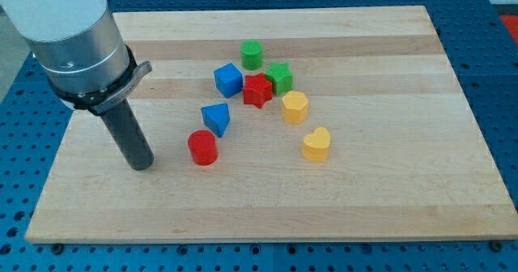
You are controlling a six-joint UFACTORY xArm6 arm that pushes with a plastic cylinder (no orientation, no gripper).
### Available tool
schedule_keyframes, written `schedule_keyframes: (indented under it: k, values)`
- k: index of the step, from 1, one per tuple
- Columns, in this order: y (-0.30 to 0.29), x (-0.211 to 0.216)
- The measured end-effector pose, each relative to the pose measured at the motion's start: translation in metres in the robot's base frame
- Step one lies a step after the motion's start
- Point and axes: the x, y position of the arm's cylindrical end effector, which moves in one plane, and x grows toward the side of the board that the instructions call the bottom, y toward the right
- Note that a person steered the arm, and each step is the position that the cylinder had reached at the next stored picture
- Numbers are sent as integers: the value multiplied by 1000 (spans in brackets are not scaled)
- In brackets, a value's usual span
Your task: Move your arm closer to the blue blocks
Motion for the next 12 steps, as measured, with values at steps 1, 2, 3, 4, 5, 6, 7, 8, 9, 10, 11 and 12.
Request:
schedule_keyframes:
  k: [1,2,3,4,5,6,7,8,9,10,11,12]
  values:
    - [0,0]
    - [0,-16]
    - [0,-66]
    - [0,-70]
    - [0,-89]
    - [0,-140]
    - [0,-152]
    - [0,-171]
    - [54,-190]
    - [64,-201]
    - [73,-210]
    - [108,-208]
